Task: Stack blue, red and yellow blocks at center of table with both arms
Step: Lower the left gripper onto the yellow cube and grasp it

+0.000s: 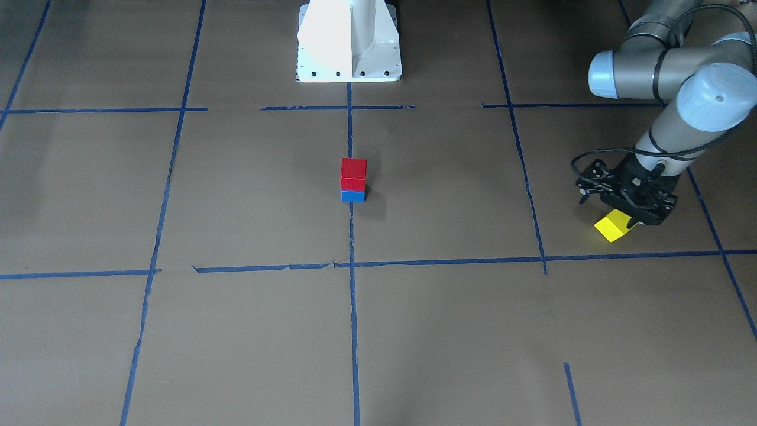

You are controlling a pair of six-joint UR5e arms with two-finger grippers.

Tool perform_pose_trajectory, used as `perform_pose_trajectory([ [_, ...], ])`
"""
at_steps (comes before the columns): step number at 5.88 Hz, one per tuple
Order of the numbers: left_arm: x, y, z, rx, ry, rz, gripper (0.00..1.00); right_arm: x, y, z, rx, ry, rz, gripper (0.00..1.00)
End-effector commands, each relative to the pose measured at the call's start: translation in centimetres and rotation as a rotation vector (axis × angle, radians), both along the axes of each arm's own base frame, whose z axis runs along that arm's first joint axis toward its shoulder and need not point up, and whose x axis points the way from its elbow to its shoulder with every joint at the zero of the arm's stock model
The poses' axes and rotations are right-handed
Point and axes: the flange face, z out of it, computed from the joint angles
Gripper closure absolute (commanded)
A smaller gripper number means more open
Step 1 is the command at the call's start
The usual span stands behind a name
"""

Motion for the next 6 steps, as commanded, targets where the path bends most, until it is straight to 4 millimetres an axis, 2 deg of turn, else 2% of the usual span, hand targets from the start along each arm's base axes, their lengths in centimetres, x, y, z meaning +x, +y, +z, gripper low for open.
perform_pose_trajectory([
  [1, -1.1, 1.1, 5.7, 0.106, 0.019, 0.11, 0.0, 0.0, 0.1, 0.0, -0.001, -0.002, 0.0, 0.0],
  [2, -1.2, 1.7, 9.1, 0.128, 0.034, 0.113, 0.0, 0.0, 0.0, 0.0, 0.0, 0.0, 0.0, 0.0],
  [5, 0.2, 2.1, 10.5, 0.046, 0.094, 0.113, 0.0, 0.0, 0.1, 0.2, -0.004, 0.0, 0.0, 0.0],
  [6, 1.2, 2.1, 11.8, 0.024, 0.081, 0.13, 0.0, 0.0, 0.1, 0.2, -0.003, 0.0, 0.0, 0.0],
])
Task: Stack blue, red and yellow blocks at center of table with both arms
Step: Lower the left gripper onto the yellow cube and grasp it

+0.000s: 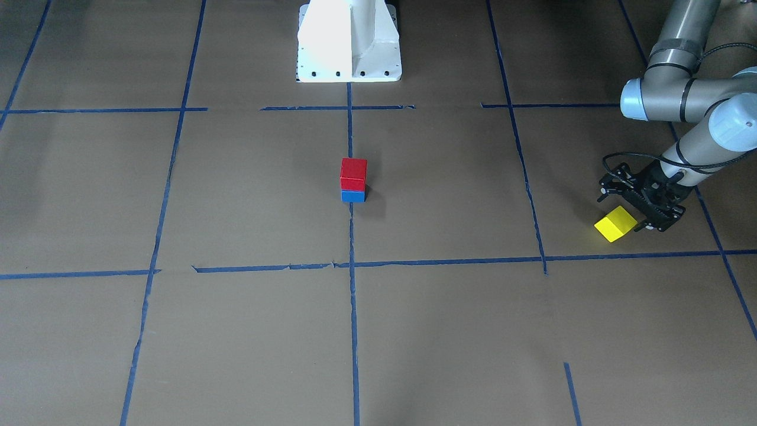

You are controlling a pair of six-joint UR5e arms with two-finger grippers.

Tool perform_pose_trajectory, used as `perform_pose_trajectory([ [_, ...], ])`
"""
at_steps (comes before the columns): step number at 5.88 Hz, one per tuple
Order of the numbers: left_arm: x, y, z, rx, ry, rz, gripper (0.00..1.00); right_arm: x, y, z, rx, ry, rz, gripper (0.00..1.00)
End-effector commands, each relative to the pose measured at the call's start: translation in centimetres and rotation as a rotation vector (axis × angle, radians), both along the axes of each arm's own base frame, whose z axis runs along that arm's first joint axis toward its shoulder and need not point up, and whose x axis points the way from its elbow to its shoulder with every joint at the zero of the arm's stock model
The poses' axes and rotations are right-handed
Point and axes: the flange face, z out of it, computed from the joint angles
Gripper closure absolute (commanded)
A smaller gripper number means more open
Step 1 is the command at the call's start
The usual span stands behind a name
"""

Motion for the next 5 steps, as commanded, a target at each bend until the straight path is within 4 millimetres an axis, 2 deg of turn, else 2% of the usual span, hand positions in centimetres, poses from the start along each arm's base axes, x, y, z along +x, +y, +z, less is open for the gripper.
perform_pose_trajectory([
  [1, 1.4, 0.2, 1.4, -0.024, -0.012, 0.022, 0.0, 0.0, 0.0, 0.0, 0.001, 0.0, 0.0, 0.0],
  [2, 2.2, -0.4, 0.6, -0.021, -0.008, 0.026, 0.22, 0.0, 0.0, 0.0, 0.001, 0.0, 0.0, 0.0],
  [3, 2.5, -0.9, -0.1, -0.017, -0.004, 0.025, 0.73, 0.0, 0.0, 0.0, 0.001, 0.0, 0.0, 0.0],
  [4, 2.5, -0.9, -0.3, -0.016, -0.003, 0.024, 0.93, 0.0, 0.0, 0.0, 0.001, 0.0, 0.0, 0.0],
  [5, 2.6, -1.2, -2.2, -0.084, 0.002, -0.039, 0.95, 0.0, 0.0, 0.0, 0.001, 0.0, 0.0, 0.0],
])
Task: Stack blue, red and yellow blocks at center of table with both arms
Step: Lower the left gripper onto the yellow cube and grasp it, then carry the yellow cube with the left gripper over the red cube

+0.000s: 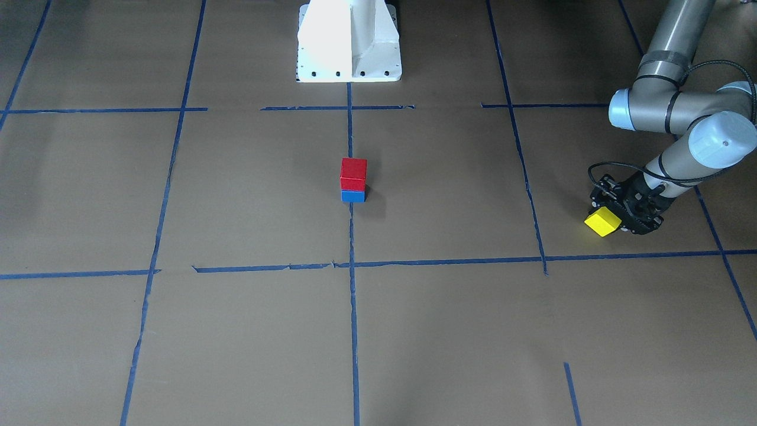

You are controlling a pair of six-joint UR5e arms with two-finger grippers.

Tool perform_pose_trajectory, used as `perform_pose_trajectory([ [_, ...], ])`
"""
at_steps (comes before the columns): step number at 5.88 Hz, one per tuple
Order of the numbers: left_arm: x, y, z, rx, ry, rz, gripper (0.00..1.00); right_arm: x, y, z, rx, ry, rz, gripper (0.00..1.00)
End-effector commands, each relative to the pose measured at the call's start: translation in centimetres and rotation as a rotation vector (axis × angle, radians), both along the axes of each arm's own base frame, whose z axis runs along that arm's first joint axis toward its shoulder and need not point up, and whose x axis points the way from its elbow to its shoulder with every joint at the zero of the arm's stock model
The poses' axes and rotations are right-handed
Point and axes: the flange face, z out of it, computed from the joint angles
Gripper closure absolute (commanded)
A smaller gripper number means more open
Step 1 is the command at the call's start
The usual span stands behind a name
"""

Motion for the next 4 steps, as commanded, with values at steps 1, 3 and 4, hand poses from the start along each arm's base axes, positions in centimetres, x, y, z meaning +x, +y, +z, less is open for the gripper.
perform_pose_trajectory([
  [1, 0.5, -1.0, -8.0, -0.224, 0.013, -0.206, 0.96, 0.0, 0.0, 0.0, 0.0, -0.002, 0.0, 0.0],
  [3, 6.9, -0.9, -24.4, -0.518, 0.017, -0.398, 0.97, 0.0, 0.0, 0.1, -0.003, -0.002, 0.0, 0.0],
  [4, 11.0, 0.1, -29.7, -0.607, 0.03, -0.477, 0.97, 0.0, 0.0, 0.1, -0.003, -0.002, 0.0, 0.0],
])
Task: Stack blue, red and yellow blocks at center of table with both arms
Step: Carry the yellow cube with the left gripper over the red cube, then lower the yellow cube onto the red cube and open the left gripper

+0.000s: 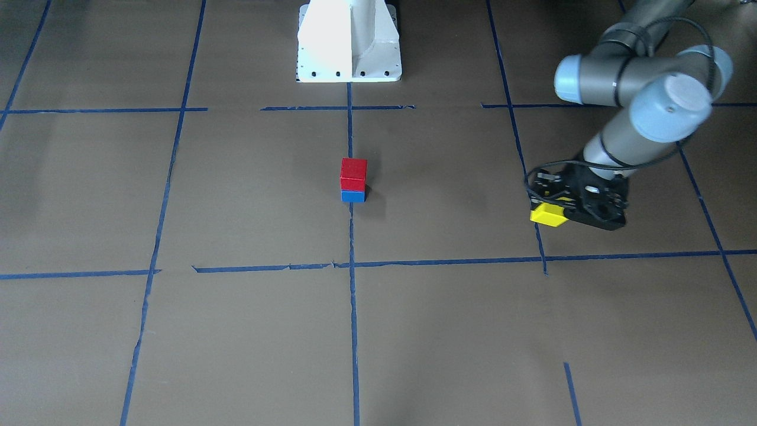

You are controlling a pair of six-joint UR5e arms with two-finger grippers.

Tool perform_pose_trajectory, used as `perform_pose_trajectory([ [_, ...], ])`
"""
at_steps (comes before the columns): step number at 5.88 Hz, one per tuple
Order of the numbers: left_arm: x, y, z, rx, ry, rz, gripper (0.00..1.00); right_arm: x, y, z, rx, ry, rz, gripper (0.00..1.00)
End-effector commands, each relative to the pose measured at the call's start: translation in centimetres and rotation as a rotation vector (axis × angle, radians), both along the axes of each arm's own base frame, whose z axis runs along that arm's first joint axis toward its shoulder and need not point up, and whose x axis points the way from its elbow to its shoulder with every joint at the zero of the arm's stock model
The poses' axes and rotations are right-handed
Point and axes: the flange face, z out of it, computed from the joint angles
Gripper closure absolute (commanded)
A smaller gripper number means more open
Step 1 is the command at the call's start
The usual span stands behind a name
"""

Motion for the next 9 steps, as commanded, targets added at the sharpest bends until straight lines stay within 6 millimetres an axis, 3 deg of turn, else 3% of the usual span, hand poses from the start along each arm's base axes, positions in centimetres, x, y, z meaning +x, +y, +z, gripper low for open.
perform_pose_trajectory([
  [1, 8.3, 3.3, -10.2, -0.144, 0.02, -0.138, 0.97, 0.0, 0.0, 0.0, 0.0, 0.0, 0.0, 0.0],
  [2, 13.2, 5.7, -15.3, -0.162, 0.01, -0.176, 0.97, 0.0, 0.0, 0.0, 0.0, 0.0, 0.0, 0.0],
  [3, 15.8, 7.5, -19.0, -0.15, -0.028, -0.19, 0.97, 0.0, 0.0, 0.0, 0.0, 0.0, 0.0, 0.0],
  [5, 19.6, 10.1, -21.1, -0.128, -0.037, -0.185, 0.96, 0.0, 0.0, 0.0, 0.0, 0.0, 0.0, 0.0],
  [6, 21.6, 8.9, -22.7, -0.135, -0.051, -0.185, 0.95, 0.0, 0.0, 0.0, -0.001, 0.0, 0.001, 0.0],
  [9, 22.4, 9.7, -22.2, -0.133, -0.055, -0.168, 0.94, 0.0, 0.1, 0.1, -0.002, 0.0, 0.0, 0.0],
])
